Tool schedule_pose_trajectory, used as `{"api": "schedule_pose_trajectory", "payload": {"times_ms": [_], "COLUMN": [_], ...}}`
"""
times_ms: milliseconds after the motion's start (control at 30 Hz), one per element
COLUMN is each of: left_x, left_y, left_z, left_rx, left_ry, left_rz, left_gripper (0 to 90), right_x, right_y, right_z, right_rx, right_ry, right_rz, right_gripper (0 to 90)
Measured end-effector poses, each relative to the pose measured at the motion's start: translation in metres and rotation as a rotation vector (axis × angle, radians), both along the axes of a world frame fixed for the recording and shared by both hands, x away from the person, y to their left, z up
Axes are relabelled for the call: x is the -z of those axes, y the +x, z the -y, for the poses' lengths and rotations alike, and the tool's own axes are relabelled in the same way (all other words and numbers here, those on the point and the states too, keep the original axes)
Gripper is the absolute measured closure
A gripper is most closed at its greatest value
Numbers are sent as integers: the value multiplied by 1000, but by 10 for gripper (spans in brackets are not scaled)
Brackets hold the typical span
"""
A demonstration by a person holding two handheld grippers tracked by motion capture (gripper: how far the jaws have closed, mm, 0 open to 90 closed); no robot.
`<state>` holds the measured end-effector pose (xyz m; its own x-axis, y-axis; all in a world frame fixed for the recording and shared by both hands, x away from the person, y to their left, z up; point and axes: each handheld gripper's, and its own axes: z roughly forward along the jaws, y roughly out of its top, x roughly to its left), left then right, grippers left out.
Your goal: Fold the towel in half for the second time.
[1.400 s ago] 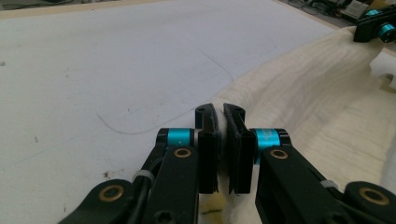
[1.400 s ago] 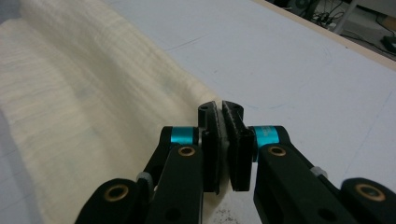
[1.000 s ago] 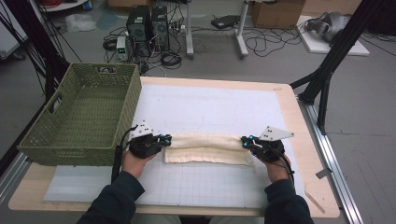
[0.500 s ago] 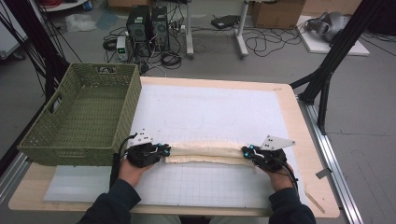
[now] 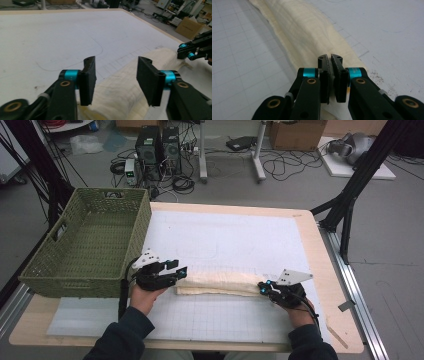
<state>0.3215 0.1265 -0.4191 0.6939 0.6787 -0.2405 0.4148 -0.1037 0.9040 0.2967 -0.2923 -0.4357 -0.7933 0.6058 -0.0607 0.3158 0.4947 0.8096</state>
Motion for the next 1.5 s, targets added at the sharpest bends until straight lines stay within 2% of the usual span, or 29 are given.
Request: {"api": "schedule_pose_trajectory", "payload": {"times_ms": [33,100,133,233,267,333,433,533,633,733,900,1000,1067,1133,1367,1500], "left_x": [2,10,13,21,22,23,24,25,27,28,29,30,30,30,31,31], "left_y": [1,3,3,3,2,1,0,-1,-3,-3,-3,-3,-3,-4,-5,-5], "left_z": [3,10,12,17,19,20,21,24,25,25,25,25,24,25,25,26], "left_rx": [4,20,20,39,41,43,50,57,57,61,79,74,75,73,66,61], "left_ry": [5,46,53,127,146,158,183,222,230,231,247,246,249,252,264,272], "left_rz": [-12,-53,-61,-80,-82,-83,-74,-60,-54,-53,-45,-49,-48,-46,-46,-46], "left_gripper": [560,599,614,638,644,646,648,649,647,649,719,722,722,719,706,705], "right_x": [0,1,1,1,0,-5,-19,-31,-36,-30,-13,-5,2,5,6,3], "right_y": [0,0,-1,-2,-2,-2,-4,-3,2,9,19,21,21,20,12,7], "right_z": [0,0,0,2,2,3,-2,-15,-37,-58,-88,-95,-92,-86,-50,-27], "right_rx": [4,5,5,12,22,57,124,151,122,85,47,36,40,61,129,177], "right_ry": [-1,0,-1,2,9,36,88,124,102,89,66,45,12,4,-21,-34], "right_rz": [-7,-13,-21,-32,-30,-24,12,43,50,33,-26,-73,-92,-109,-97,-105], "right_gripper": [854,853,852,825,769,685,521,468,481,503,602,677,695,702,702,703]}}
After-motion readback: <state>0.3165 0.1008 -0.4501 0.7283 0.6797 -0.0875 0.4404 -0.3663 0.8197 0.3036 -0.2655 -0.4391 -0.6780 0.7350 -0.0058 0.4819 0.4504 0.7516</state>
